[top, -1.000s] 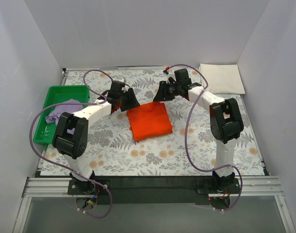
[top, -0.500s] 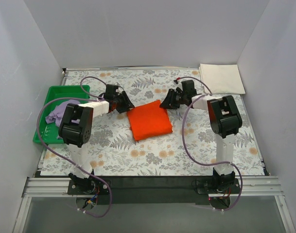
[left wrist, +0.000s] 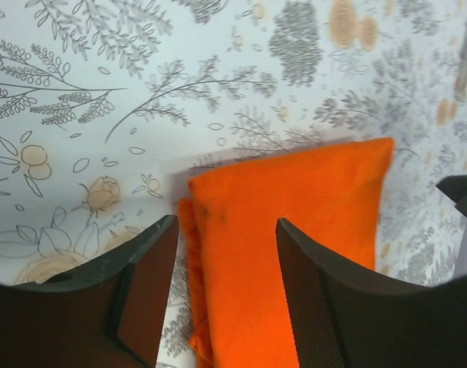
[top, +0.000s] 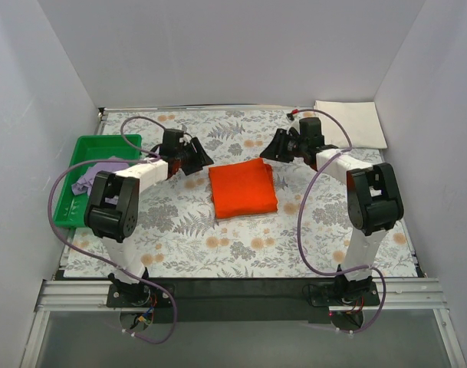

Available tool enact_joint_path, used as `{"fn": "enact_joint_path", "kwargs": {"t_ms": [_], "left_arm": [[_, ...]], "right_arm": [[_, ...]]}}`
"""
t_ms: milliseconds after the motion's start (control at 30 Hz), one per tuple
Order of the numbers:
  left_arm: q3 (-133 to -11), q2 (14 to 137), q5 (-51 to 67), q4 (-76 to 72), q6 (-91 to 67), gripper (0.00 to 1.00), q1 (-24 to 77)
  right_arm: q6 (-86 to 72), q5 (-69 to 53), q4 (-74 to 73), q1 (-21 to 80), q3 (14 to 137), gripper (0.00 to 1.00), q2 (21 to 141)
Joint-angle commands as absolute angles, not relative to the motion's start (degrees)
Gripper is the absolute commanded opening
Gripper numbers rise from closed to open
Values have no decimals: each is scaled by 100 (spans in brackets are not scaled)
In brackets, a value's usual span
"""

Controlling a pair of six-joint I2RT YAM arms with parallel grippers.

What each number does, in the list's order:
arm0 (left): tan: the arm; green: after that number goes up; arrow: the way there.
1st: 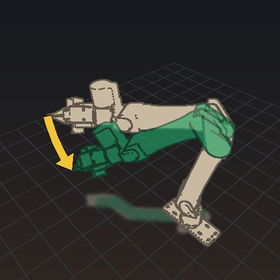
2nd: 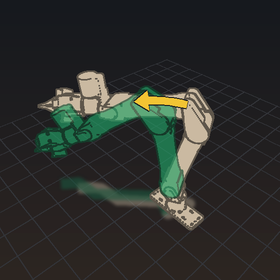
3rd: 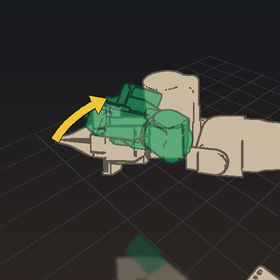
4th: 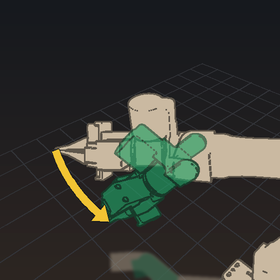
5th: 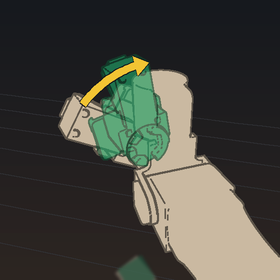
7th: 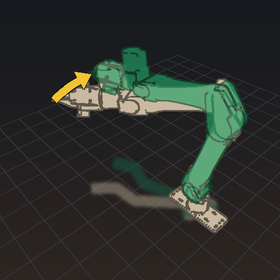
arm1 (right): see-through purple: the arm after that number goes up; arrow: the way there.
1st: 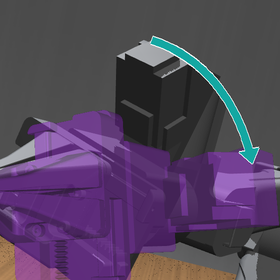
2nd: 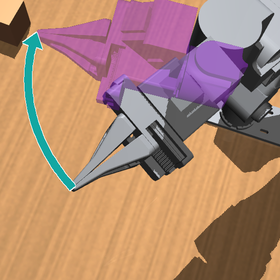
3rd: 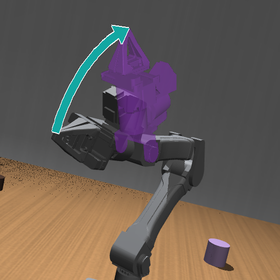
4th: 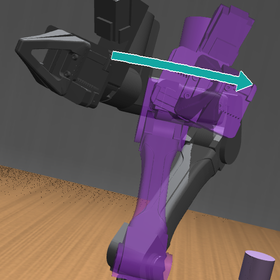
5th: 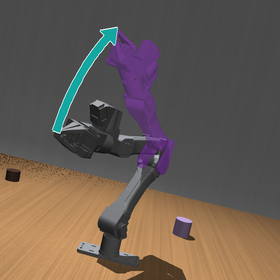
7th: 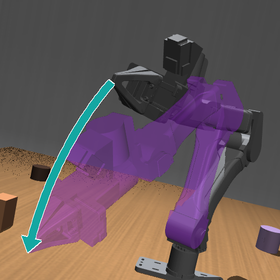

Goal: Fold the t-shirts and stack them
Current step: Fold the tshirt

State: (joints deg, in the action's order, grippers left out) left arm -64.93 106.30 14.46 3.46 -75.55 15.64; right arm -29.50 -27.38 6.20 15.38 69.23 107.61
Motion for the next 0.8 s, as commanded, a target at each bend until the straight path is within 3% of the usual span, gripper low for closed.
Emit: {"fn": "enact_joint_path", "kwargs": {"t_ms": [0,267,600,700,767], "left_arm": [[-6355,9853,1441,343,-7445,52,1556],[-5714,9080,1450,782,-7234,63,1564],[-5081,8201,1380,1186,-7119,63,1564],[-4940,8104,1389,1195,-7128,62,1564],[-4878,8077,1363,1204,-7119,61,1564]], "right_arm": [[-2760,-2786,747,1591,7251,40,10686],[-1758,-3313,308,1591,8164,42,11741],[-1459,-3357,220,1573,8534,42,12427],[-1433,-3523,220,1573,8560,37,12542],[-1424,-3594,211,1573,8508,23,12498]]}}
